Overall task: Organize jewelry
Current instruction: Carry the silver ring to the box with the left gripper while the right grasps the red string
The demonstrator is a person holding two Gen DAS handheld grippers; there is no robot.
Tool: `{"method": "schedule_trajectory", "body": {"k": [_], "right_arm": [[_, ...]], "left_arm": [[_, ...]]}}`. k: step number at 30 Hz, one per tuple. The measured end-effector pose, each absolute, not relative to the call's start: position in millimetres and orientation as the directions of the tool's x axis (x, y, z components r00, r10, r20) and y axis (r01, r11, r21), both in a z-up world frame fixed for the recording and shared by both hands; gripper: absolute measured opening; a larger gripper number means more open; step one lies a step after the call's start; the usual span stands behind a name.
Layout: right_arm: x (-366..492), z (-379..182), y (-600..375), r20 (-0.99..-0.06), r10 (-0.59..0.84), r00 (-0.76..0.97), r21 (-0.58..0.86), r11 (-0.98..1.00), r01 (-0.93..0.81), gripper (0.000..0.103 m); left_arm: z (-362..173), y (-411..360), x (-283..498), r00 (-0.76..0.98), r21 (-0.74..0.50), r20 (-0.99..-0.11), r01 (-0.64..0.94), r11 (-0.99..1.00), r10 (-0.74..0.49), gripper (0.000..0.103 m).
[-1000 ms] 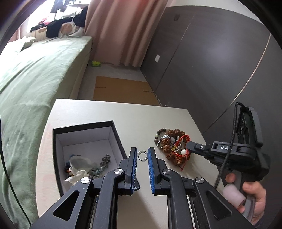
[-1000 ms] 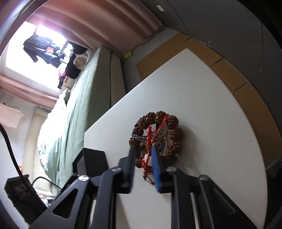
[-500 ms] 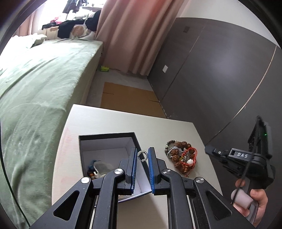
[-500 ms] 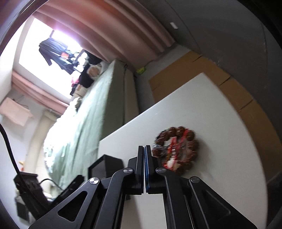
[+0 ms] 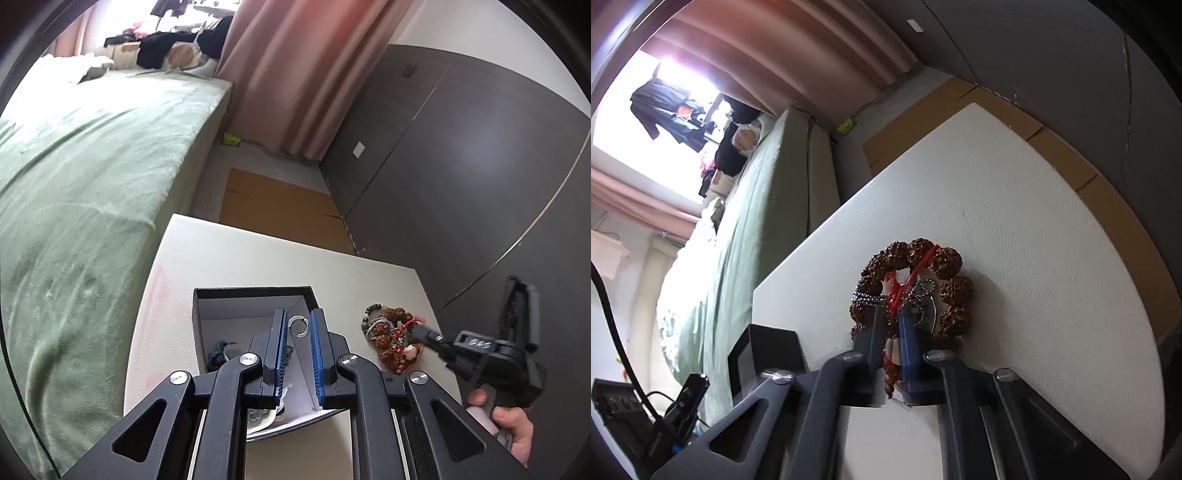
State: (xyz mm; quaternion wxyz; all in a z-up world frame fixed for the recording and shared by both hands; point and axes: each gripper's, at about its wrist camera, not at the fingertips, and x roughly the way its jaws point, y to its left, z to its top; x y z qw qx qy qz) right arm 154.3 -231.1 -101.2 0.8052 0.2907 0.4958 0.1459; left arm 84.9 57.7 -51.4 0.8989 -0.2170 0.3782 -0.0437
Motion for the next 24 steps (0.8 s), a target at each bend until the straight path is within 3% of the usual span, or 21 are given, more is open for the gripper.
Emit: {"method": "schedule_trajectory", "body": {"k": [4,6,8,9,24], "right_arm": [[147.8,-72.8,-223.1,-0.62,0.589,0.519,0.666,0.744,-0.05,0.007],[143.3,-58.0,-217.3,-0.566,0.633,0.528,0.696,0.711,-0.106,0.007],[138.7,-49.2,-210.1,-0.529,0.667,0.525,0.718,0.682,-0.143,0.007],[135.8,-45.1,-205.4,-0.511,0.686,0.518,0.728,0.666,-0.163,0.007],[115.3,-34.9,-115.6,-0.439,0.825,0.355,0.756,0.553,-0.349,0.007]], "left_arm": [[-56.8,64.6,92.4,0.68,-0.481,-0.672,-0.1,0.871,-0.294,0.017],[-58.2,67.7,93.0,0.673,-0.505,-0.67,-0.104,0.857,-0.313,0.033],[-54.9,71.8,88.4,0.697,-0.502,-0.657,-0.122,0.856,-0.286,0.061],[-52.5,72.8,86.1,0.71,-0.5,-0.648,-0.123,0.857,-0.276,0.064],[-37.0,115.4,66.6,0.757,-0.51,-0.626,-0.216,0.832,-0.187,0.065]]}}
